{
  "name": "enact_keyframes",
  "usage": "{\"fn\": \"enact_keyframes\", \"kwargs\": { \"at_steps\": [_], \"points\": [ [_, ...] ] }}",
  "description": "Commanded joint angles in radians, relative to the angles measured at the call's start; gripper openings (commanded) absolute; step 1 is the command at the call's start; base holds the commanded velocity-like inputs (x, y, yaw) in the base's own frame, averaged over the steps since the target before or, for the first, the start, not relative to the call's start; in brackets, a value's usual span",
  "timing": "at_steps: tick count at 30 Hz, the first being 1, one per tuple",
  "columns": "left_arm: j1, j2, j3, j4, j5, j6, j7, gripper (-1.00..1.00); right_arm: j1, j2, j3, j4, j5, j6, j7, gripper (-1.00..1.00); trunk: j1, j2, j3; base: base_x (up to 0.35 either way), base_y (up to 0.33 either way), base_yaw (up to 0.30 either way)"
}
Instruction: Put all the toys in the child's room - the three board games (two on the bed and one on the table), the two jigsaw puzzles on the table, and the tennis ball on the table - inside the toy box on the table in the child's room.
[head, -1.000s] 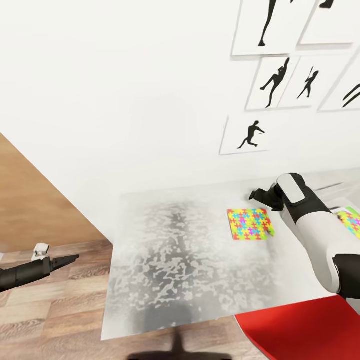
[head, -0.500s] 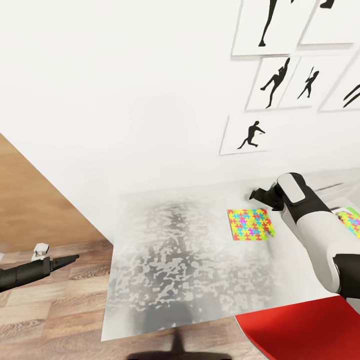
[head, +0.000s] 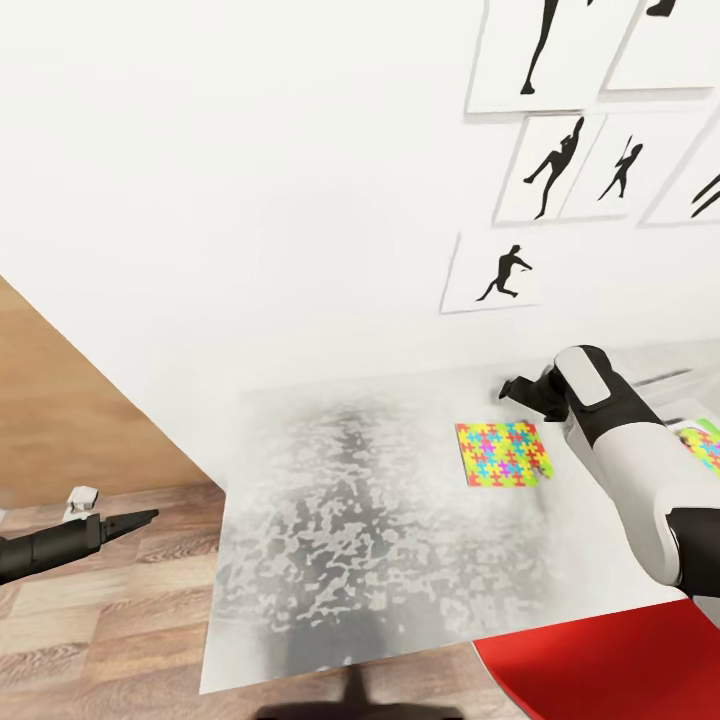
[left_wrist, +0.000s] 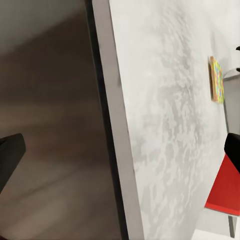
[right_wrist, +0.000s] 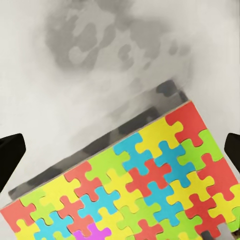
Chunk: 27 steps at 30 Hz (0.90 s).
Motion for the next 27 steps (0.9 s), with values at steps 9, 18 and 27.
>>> {"fn": "enact_keyframes", "kwargs": {
  "at_steps": [9, 18, 27],
  "points": [
    [-0.001, -0.001, 0.004, -0.001, -0.010, 0.011, -0.008, 1.00, -0.002, -0.001, 0.007, -0.001, -0.010, 0.001, -0.009, 1.00, 0.001, -0.002, -0.006, 0.013, 0.000, 0.000],
    [-0.001, 0.000, 0.007, -0.001, -0.010, 0.011, -0.008, 1.00, -0.002, -0.002, 0.007, -0.001, -0.011, 0.001, -0.009, 1.00, 0.001, -0.002, -0.017, 0.000, 0.000, 0.000],
    [-0.005, 0.034, 0.026, -0.019, 0.024, 0.015, -0.008, 1.00, -0.002, -0.008, 0.007, -0.001, -0.012, 0.001, -0.009, 1.00, 0.001, -0.002, -0.032, 0.000, 0.000, 0.000]
  ]
}}
